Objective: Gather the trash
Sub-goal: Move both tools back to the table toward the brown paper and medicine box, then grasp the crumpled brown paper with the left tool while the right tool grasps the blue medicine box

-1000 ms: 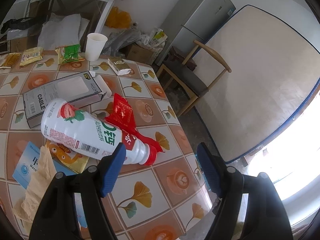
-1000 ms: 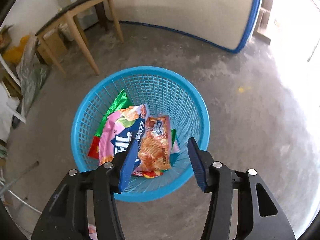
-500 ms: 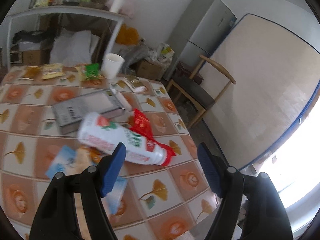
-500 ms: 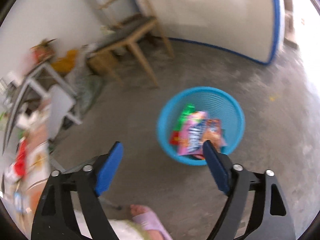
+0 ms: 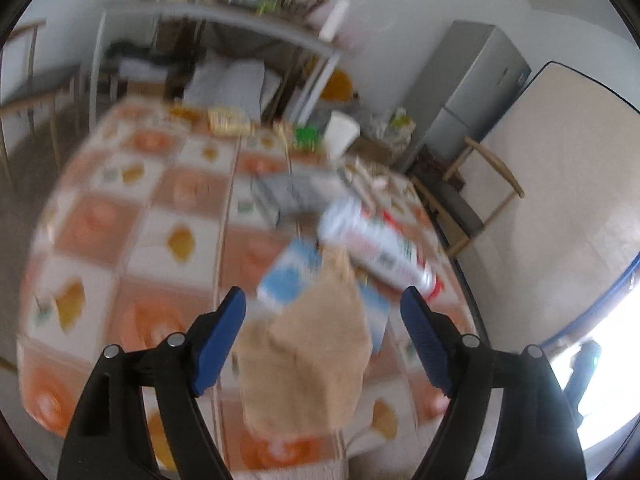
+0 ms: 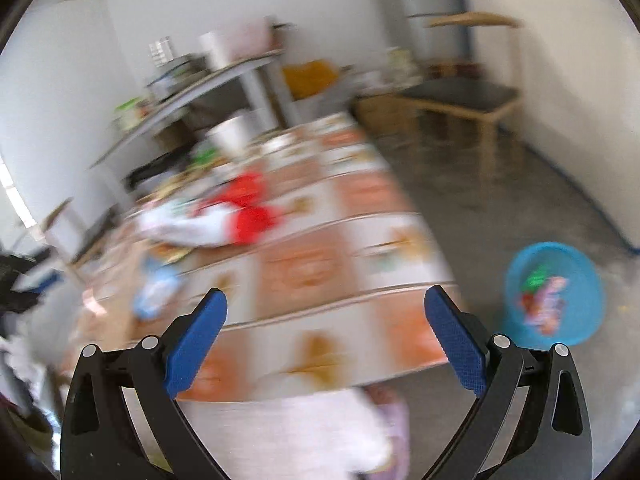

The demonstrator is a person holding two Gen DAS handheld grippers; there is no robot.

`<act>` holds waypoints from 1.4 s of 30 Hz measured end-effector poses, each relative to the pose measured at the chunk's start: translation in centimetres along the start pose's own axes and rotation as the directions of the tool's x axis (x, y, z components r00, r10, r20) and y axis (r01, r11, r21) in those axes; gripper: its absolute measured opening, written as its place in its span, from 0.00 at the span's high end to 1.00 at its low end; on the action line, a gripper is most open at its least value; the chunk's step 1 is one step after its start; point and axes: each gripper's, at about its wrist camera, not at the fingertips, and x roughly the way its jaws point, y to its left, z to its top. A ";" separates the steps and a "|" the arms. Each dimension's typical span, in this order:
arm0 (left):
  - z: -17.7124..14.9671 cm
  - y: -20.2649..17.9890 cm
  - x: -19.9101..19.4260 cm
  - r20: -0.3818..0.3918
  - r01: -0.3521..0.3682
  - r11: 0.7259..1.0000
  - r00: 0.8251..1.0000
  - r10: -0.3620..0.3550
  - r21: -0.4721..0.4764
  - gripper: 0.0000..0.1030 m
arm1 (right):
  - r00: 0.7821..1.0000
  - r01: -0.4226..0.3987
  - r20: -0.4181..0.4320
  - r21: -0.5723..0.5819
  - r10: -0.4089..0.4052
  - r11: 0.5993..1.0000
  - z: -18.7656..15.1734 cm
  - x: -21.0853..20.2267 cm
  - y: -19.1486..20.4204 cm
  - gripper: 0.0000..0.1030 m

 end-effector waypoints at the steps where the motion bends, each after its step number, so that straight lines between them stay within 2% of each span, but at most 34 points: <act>1: -0.7 0.0 0.3 -0.017 0.005 1.000 1.000 -0.005 0.005 0.25 | 0.999 -0.028 -0.026 -0.006 0.028 1.000 0.0 1.0 1.3 0.08; 2: -1.5 -0.3 0.6 -0.025 0.002 1.000 1.000 -0.002 0.024 0.25 | 0.998 -0.041 -0.044 -0.009 0.040 0.999 0.0 1.6 2.1 0.08; 3: -2.4 -0.9 0.6 0.006 -0.019 0.998 1.000 0.019 0.054 0.25 | 0.996 -0.056 -0.068 -0.015 0.055 0.998 0.0 2.5 3.1 0.08; 4: -3.4 -1.7 0.4 0.056 -0.020 0.995 0.998 0.015 0.097 0.26 | 0.995 -0.068 -0.081 -0.016 0.066 0.998 0.0 2.7 4.1 0.08; 5: -4.0 -2.4 0.5 0.066 0.003 0.989 0.998 -0.013 0.147 0.26 | 0.993 -0.080 -0.090 -0.014 0.078 0.997 0.1 2.9 4.8 0.08; 6: -5.0 -3.7 0.9 0.052 0.029 0.970 0.998 -0.043 0.242 0.27 | 0.991 -0.091 -0.097 -0.010 0.090 0.996 0.1 3.2 5.3 0.08; 7: -5.5 -4.5 1.3 0.048 0.022 0.958 0.998 -0.037 0.287 0.28 | 0.991 -0.093 -0.100 -0.009 0.092 0.996 0.2 3.4 5.8 0.08; 8: -6.3 -5.5 1.7 0.044 0.013 0.933 0.999 -0.031 0.361 0.29 | 0.990 -0.092 -0.105 -0.009 0.091 0.996 0.2 3.6 6.1 0.08; 10: -7.3 -6.8 2.5 0.037 0.008 0.892 0.999 -0.028 0.452 0.32 | 0.990 -0.088 -0.110 -0.010 0.086 0.996 0.1 3.5 6.9 0.08; 14: -7.9 -7.4 5.1 0.064 -0.118 0.822 0.993 0.099 0.557 0.45 | 0.990 -0.075 -0.118 0.003 0.075 0.997 -0.5 3.5 7.8 0.08; 15: -7.9 -7.2 5.9 0.059 -0.144 0.807 0.989 0.135 0.573 0.55 | 0.990 -0.075 -0.120 0.007 0.076 0.997 -0.7 3.3 7.9 0.08; 16: -7.7 -6.7 6.5 0.039 -0.151 0.809 0.987 0.157 0.568 0.69 | 0.990 -0.075 -0.122 0.009 0.076 0.997 -0.7 3.6 7.8 0.08; 19: -6.8 -4.5 6.6 -0.024 -0.106 0.863 0.990 0.136 0.494 0.92 | 0.990 -0.069 -0.123 0.001 0.068 0.998 -0.8 3.3 8.3 0.08; 22: -5.7 -2.4 5.4 -0.062 -0.018 0.932 0.997 0.043 0.363 0.98 | 0.990 -0.077 -0.122 -0.005 0.075 0.997 -0.8 3.2 8.7 0.08; 23: -5.1 -1.0 4.8 -0.079 0.032 0.959 0.997 -0.010 0.281 0.99 | 0.989 -0.083 -0.123 -0.006 0.082 0.997 -0.7 3.3 8.8 0.08; 25: -4.5 0.7 4.1 -0.095 0.072 0.982 0.994 -0.056 0.174 0.99 | 0.988 -0.100 -0.121 -0.019 0.097 0.995 -0.5 3.4 9.1 0.08; 26: -4.3 1.7 3.9 -0.101 0.080 0.989 0.993 -0.067 0.125 0.99 | 0.987 -0.110 -0.120 -0.039 0.105 0.993 -0.3 3.6 9.6 0.08; 28: -4.0 3.7 3.9 -0.115 0.052 0.997 0.992 -0.046 0.051 0.99 | 0.987 -0.127 -0.113 -0.094 0.116 0.987 0.2 3.9 10.7 0.08; 31: -3.9 5.8 4.2 -0.137 -0.048 0.999 0.989 0.049 0.017 0.99 | 0.983 -0.168 -0.106 -0.200 0.149 0.965 0.9 4.8 13.1 0.08; 33: -3.9 6.8 3.9 -0.137 -0.056 0.998 0.989 0.052 -0.020 0.99 | 0.975 -0.215 -0.119 -0.279 0.188 0.936 1.4 6.0 14.9 0.08; 35: -3.9 7.0 3.6 -0.129 -0.070 0.997 0.989 0.067 -0.019 0.99 | 0.970 -0.238 -0.138 -0.347 0.202 0.907 1.7 7.4 16.3 0.08; 38: -3.9 7.3 3.1 -0.122 -0.091 0.996 0.988 0.089 -0.011 0.99 | 0.969 -0.236 -0.176 -0.442 0.174 0.865 2.0 10.1 18.0 0.08; 42: -3.9 8.4 2.6 -0.125 -0.100 0.995 0.987 0.097 -0.017 0.99 | 0.969 -0.220 -0.214 -0.499 0.127 0.838 2.1 13.0 18.8 0.08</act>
